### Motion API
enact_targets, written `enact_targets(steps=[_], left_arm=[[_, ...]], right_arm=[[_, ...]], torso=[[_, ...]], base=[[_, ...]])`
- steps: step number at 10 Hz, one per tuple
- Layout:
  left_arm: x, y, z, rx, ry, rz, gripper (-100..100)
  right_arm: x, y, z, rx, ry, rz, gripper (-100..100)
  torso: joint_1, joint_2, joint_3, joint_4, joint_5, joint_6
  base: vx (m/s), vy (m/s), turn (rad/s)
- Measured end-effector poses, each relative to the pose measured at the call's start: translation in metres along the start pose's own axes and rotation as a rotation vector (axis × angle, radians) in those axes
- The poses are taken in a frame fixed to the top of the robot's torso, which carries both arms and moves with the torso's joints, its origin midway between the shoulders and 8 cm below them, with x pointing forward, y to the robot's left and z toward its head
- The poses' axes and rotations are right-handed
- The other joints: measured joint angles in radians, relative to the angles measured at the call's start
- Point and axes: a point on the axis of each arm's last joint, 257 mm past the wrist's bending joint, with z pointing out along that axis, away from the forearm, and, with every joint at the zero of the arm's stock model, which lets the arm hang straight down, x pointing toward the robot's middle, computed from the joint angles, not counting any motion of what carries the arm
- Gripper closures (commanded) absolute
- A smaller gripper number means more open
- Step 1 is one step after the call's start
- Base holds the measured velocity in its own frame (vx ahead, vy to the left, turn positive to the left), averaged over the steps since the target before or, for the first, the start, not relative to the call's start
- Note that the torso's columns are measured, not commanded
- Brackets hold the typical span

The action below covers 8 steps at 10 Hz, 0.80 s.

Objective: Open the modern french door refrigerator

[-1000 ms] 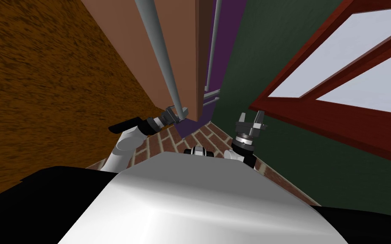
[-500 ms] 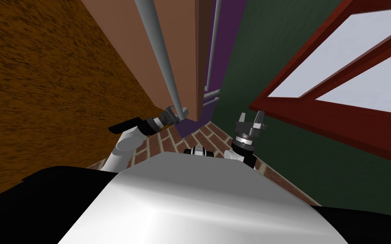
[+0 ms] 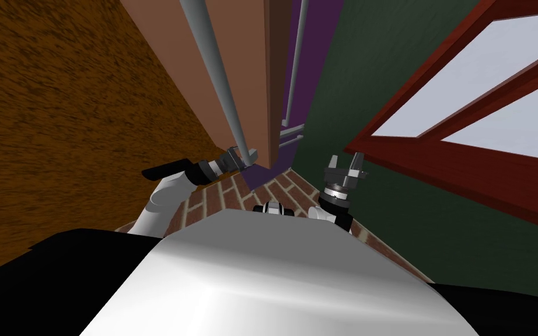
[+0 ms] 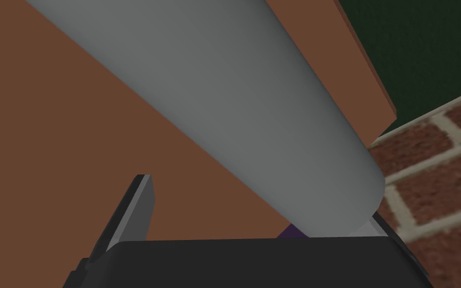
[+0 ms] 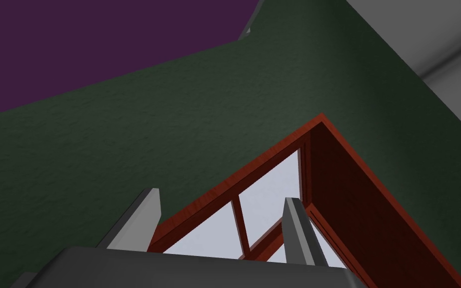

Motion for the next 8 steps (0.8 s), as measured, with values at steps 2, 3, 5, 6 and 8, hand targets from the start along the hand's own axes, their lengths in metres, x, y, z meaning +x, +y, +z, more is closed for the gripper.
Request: enact_targets(steps=[2,3,5,6,8], left_arm=[[0.0,0.0,0.0,0.0,0.001,-0.001,-100],[0.0,0.0,-0.003,-0.001,-0.001,0.001,-100],[0.003,0.002,-0.002,0.002,0.002,0.0,-100],[0.001,0.001,-0.001,0.001,0.003,-0.002,-100],[-0.008,-0.007,-0.002,0.001,-0.018,0.012,-100]], right_arm=[[0.0,0.0,0.0,0.0,0.0,0.0,0],[0.0,0.0,0.0,0.0,0.0,0.0,0],[0.0,0.0,0.0,0.0,0.0,0.0,0],[0.0,0.0,0.0,0.0,0.0,0.0,0],[0.0,0.0,0.0,0.0,0.0,0.0,0]], torso=[[0.0,0.0,0.0,0.0,0.0,0.0],[0.001,0.001,0.0,0.001,0.0,-0.001],[-0.001,0.002,0.002,0.0,0.0,-0.001],[0.0,0.001,0.001,0.0,0.0,-0.001],[-0.002,0.001,0.005,-0.005,0.001,0.003]], base=[[0.0,0.003,0.0],[0.0,0.0,0.0],[0.002,0.003,-0.002],[-0.002,-0.006,-0.003],[-0.14,-0.002,-0.241]])
